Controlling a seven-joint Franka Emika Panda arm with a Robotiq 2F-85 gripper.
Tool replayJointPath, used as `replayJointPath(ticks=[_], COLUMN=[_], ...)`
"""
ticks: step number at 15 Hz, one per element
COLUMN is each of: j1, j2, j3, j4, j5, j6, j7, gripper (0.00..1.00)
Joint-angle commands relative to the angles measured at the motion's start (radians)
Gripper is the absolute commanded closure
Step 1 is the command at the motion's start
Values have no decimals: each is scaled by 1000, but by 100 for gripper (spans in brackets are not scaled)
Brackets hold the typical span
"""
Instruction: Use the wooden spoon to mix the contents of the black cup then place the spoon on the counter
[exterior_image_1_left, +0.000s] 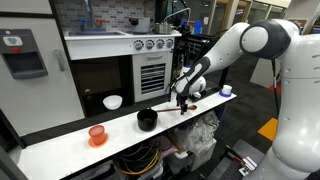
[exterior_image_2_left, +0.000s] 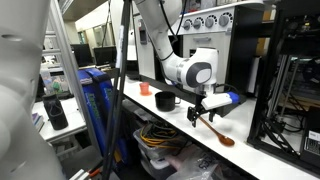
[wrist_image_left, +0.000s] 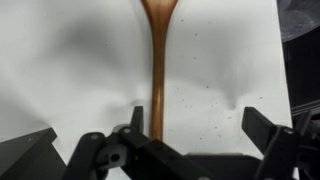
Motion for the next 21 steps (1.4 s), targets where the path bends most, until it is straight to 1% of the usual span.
replayJointPath(ticks=[1,11,15,21], j1=[-46,-111,-127,-141], j2=[16,36,33,20], j3=[34,58,69,108], j4=[3,8,4,-6], j5=[9,45,66,115], j6=[15,2,-7,-52], j7=[-5,-20,-25,-50], gripper=[0,0,0,0])
